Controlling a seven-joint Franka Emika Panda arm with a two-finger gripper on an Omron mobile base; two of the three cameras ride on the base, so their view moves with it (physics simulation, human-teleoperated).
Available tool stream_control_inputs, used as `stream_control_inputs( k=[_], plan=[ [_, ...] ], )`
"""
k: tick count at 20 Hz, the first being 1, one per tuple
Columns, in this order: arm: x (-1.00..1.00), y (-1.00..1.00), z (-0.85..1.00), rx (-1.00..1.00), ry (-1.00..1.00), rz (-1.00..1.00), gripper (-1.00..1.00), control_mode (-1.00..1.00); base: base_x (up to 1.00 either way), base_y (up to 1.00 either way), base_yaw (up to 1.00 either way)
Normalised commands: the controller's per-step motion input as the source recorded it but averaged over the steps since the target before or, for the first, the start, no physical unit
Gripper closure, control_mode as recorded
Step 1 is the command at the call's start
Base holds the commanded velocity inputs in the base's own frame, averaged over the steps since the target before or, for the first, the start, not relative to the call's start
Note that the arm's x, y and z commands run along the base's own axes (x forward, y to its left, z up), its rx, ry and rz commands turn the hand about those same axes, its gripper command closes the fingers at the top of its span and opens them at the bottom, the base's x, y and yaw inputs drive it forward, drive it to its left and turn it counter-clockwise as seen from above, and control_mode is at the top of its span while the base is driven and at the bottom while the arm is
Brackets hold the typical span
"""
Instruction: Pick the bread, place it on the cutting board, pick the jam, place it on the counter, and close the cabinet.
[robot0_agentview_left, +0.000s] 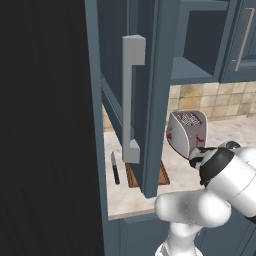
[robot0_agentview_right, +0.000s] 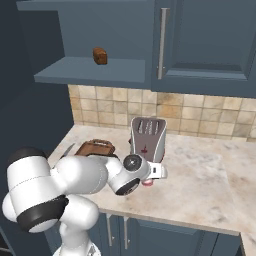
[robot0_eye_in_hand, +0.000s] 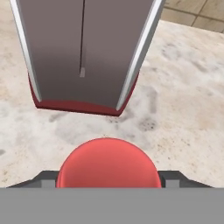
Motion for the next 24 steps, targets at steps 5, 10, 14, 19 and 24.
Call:
stream_control_inputs(
  k=[5, 10, 14, 19, 24],
  plan=[
    [0.0, -0.01, 0.0, 0.0, 0.0, 0.01, -1.0, -1.0, 0.0, 0.0, 0.0],
    [0.0, 0.0, 0.1, 0.01, 0.0, 0.0, -1.0, -1.0, 0.0, 0.0, 0.0],
    [-0.05, 0.0, 0.35, 0.0, -0.01, 0.0, -1.0, -1.0, 0.0, 0.0, 0.0],
    [-0.24, 0.08, 0.51, 0.0, -0.13, 0.0, -1.0, -1.0, 0.0, 0.0, 0.0],
    [-0.25, 0.11, 0.45, 0.0, -0.18, 0.0, -1.0, -1.0, 0.0, 0.0, 0.0]
  ],
)
